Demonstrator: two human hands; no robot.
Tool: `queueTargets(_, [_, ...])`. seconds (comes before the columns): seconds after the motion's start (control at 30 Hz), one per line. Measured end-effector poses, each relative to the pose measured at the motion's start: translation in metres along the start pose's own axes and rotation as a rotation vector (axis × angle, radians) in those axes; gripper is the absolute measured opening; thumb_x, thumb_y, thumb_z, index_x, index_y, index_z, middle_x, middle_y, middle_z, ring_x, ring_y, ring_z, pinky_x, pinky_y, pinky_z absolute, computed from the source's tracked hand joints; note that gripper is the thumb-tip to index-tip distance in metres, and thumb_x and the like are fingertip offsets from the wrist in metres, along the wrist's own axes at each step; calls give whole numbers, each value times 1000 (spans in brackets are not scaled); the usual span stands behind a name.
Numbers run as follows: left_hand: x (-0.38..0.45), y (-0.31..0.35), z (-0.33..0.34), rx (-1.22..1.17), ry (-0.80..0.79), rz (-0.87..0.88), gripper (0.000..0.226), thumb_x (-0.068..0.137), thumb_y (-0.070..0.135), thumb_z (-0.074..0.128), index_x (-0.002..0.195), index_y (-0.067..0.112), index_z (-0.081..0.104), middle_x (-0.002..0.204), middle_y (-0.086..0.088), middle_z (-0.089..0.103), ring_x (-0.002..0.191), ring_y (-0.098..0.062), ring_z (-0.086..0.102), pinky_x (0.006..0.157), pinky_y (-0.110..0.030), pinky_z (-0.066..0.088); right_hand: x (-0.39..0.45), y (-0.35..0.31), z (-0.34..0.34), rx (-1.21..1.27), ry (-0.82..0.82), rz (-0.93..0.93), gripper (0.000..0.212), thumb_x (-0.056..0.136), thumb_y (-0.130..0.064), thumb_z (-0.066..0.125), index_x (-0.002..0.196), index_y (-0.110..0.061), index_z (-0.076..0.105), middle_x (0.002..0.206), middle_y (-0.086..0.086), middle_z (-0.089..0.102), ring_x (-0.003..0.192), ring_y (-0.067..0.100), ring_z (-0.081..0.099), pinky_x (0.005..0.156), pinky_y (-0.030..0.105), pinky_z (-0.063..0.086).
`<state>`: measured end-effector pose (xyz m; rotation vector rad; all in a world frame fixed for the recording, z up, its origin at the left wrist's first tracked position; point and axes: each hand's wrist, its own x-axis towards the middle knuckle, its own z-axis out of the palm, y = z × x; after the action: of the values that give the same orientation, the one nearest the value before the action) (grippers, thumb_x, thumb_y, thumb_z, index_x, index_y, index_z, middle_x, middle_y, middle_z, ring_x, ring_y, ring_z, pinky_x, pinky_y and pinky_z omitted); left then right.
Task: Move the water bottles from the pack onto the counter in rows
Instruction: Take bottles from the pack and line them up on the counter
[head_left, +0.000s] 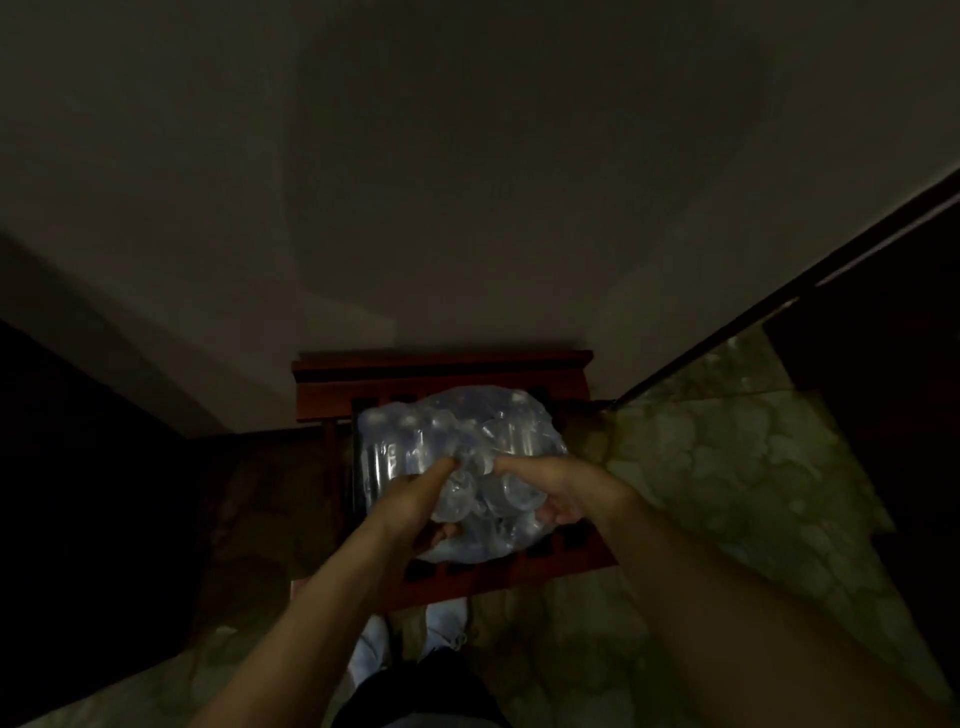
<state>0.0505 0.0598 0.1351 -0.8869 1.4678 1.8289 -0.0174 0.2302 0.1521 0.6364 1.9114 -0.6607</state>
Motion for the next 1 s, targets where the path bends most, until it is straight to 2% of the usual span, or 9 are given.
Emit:
queueTargets(0.17, [-39,23,6,35,-4,139,41,89,53,58,101,15,69,98,-6,73,92,-19,68,84,-40,56,-51,-22,-10,-106,174,-187,90,57,-81,58,123,-21,60,113,4,67,94,23,68,85,35,57])
queueTargets(0.23, [-52,33,8,-8,12,209,49,84,55,65,105,11,70,93,-9,75,87,-23,71,81,-41,58,-75,-32,-17,-175,246,-243,102,45,-88,50,121,-21,63,113,5,68,96,25,67,87,38,56])
queueTargets(0.3, [-70,46,8,-77,20,258,53,82,51,70,107,5,69,85,-10,75,75,-22,72,67,-33,58,-97,-39,-22,-196,294,-319,94,43,-89,42,107,-24,69,104,5,71,93,25,68,89,40,55])
queueTargets(0.37, [-87,54,10,-83,31,282,70,70,64,74,112,8,67,97,-11,74,83,-24,72,68,-33,59,-118,-41,-25,-153,333,-413,82,50,-85,41,98,-26,71,95,4,73,87,24,69,86,38,56])
queueTargets(0.5, [-126,59,17,-59,118,436,47,88,54,60,119,18,58,100,-7,68,79,-21,69,56,-25,49,-145,-37,-28,27,383,-545,59,67,-72,50,91,-21,68,76,5,70,68,21,65,68,33,56])
queueTargets(0.57, [-141,60,16,-84,144,491,47,91,49,59,126,18,52,106,-7,64,79,-20,69,58,-25,49,-155,-33,-27,148,331,-596,58,71,-68,54,97,-17,64,77,6,68,62,18,61,57,27,48])
queueTargets(0.73, [-183,56,6,-140,174,597,54,90,38,66,135,22,42,109,-10,65,73,-21,75,57,-29,59,-173,-24,-13,371,66,-749,41,83,-57,60,94,-17,61,79,10,70,59,17,63,61,29,51])
queueTargets(0.87, [-214,52,-12,-103,189,648,60,87,40,68,137,28,38,108,-12,68,58,-12,72,51,-25,54,-183,-26,12,482,-102,-896,45,82,-50,66,109,-15,67,100,10,75,80,21,70,77,36,56])
queueTargets(1.0, [-245,56,-33,-78,236,770,51,89,27,66,134,32,41,101,-10,69,55,-6,66,43,-17,45,-210,-36,35,574,-225,-1047,46,83,-41,69,118,-13,63,103,7,74,89,21,71,75,34,56])
